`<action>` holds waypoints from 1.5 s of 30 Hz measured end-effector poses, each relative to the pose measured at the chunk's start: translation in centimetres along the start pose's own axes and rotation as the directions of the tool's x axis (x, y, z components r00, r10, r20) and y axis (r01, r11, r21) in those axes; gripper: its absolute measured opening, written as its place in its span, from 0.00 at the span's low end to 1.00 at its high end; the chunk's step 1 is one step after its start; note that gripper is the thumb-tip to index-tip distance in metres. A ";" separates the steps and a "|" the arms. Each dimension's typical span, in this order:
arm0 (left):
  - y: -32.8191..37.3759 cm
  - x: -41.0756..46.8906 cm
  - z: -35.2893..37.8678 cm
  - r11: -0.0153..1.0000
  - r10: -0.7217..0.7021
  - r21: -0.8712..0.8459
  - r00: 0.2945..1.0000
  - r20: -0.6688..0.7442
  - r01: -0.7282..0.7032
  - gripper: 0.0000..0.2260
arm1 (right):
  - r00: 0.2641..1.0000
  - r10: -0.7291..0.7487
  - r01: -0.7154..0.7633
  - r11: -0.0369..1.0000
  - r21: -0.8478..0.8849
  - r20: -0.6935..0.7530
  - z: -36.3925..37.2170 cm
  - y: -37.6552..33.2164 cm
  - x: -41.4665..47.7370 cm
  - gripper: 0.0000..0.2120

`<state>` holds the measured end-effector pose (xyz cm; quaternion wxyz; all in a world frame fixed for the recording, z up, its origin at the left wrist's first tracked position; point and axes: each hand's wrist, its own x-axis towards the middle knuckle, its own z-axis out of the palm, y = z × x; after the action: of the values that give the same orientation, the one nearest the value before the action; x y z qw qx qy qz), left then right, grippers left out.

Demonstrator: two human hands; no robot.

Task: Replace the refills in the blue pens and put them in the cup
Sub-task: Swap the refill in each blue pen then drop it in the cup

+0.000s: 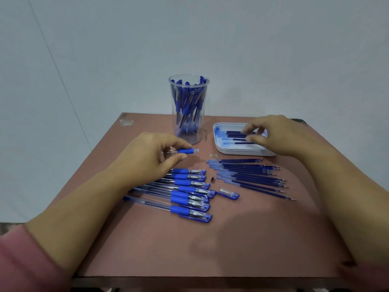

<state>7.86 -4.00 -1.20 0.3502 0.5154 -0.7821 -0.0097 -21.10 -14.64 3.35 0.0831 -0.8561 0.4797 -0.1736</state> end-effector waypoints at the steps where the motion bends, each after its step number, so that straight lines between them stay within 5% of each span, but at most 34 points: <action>1: 0.0 0.0 0.0 1.000 -0.006 -0.003 1.000 0.003 0.006 0.10 | 0.999 0.031 -0.031 1.000 -0.002 0.041 -0.1 0.5 0.4 0.06; 18: -0.2 0.2 -0.2 1.000 0.006 0.025 1.000 -0.003 -0.006 0.11 | 0.978 0.042 -0.008 0.986 -0.164 0.202 0.4 1.5 2.8 0.05; 25: -0.1 0.2 -0.3 1.000 0.002 0.029 1.000 0.002 -0.002 0.10 | 0.999 -0.026 0.024 0.997 0.069 0.023 0.0 -0.2 1.5 0.02; 32: -0.1 0.2 -0.2 1.000 -0.004 0.027 1.000 -0.016 0.004 0.10 | 0.976 -0.162 0.204 0.916 0.347 -0.145 0.7 -3.6 -3.2 0.10; 45: 0.2 0.2 -0.2 1.000 -0.003 -0.014 0.999 -0.038 0.002 0.10 | 0.965 -0.239 0.260 0.912 0.318 -0.104 1.9 -3.6 -3.4 0.16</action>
<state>7.76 -3.98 -0.92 0.3686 0.5141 -0.7745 -0.0058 -19.11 -9.90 1.96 0.1866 -0.8785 0.3332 -0.2872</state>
